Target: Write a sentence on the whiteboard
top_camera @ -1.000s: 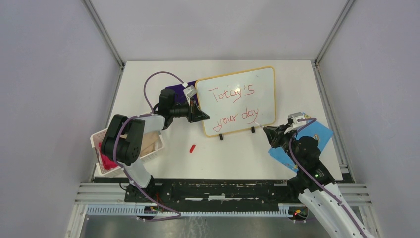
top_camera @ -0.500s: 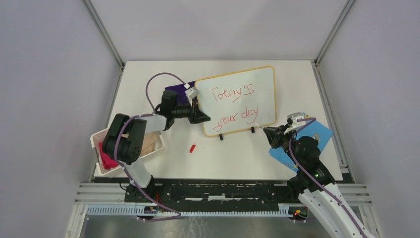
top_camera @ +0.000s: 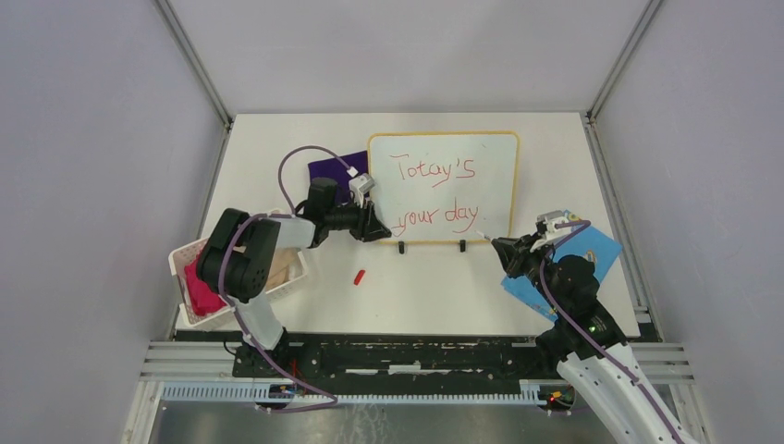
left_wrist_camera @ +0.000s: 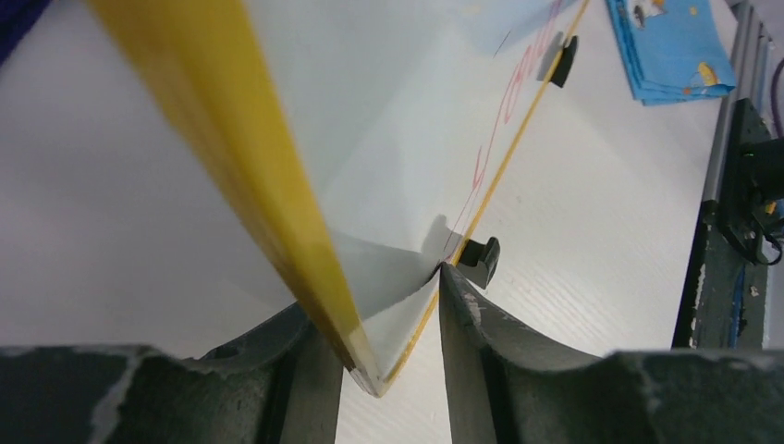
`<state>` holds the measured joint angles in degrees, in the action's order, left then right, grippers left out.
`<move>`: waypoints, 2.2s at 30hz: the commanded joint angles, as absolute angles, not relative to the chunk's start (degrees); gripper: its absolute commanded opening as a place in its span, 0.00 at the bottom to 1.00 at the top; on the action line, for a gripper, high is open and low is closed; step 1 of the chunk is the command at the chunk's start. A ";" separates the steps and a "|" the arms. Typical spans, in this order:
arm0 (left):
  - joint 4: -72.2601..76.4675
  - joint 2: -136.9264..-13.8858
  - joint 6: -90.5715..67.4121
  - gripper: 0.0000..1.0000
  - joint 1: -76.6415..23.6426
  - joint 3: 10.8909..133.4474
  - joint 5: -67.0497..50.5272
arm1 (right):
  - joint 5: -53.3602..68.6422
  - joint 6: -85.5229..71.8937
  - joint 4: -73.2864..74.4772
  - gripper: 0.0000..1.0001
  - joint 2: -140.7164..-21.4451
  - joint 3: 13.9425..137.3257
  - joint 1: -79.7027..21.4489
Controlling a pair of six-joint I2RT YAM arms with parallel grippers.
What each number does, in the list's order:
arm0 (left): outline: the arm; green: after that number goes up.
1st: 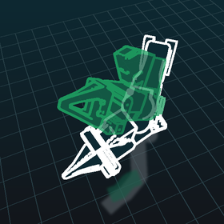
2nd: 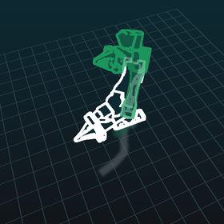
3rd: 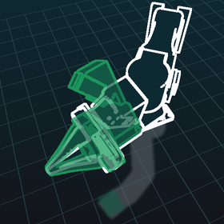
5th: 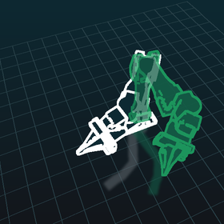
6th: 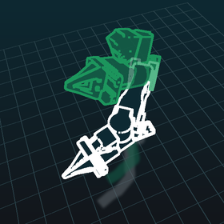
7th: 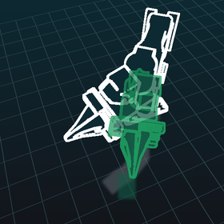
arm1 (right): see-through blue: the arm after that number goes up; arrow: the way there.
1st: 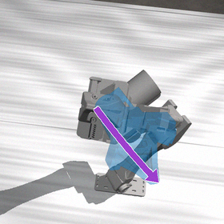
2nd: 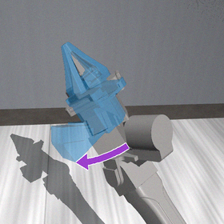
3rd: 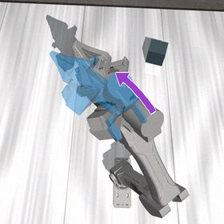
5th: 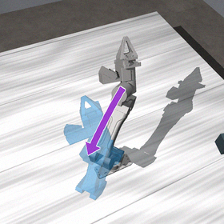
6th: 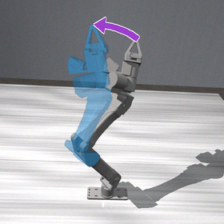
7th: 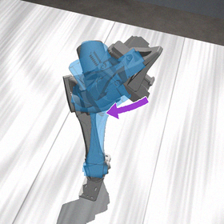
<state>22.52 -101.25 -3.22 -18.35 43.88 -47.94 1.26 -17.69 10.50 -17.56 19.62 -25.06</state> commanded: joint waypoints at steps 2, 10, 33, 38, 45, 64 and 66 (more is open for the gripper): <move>20.30 -101.64 0.18 0.49 -17.84 43.00 -43.43 | 0.62 -16.83 9.62 0.00 -16.64 22.15 -25.03; 20.30 -100.31 0.19 0.54 -17.84 42.59 -42.83 | 0.61 -16.80 9.73 0.00 -16.36 22.06 -24.99; 12.48 -85.29 -4.13 1.00 -17.14 38.78 -29.69 | 0.79 -16.96 8.27 0.00 -14.88 21.38 -25.96; 6.80 -76.26 -4.78 1.00 -17.14 37.78 -19.69 | 0.97 -17.15 7.84 0.00 -14.20 21.27 -26.45; -12.63 -63.31 -20.67 1.00 -17.49 43.94 11.09 | 0.46 -14.88 8.86 0.00 -14.75 22.78 -27.82; -18.40 -43.02 -22.01 1.00 -19.95 44.69 21.86 | -4.96 -7.87 2.68 0.00 -29.59 31.74 -31.06; -17.70 -39.98 -17.76 1.00 -20.83 43.23 14.38 | -5.03 -7.68 1.78 0.00 -31.01 32.59 -31.85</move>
<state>-21.74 -45.54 -23.24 -19.22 45.41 22.04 -3.70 -8.84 8.32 -29.26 28.38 -30.63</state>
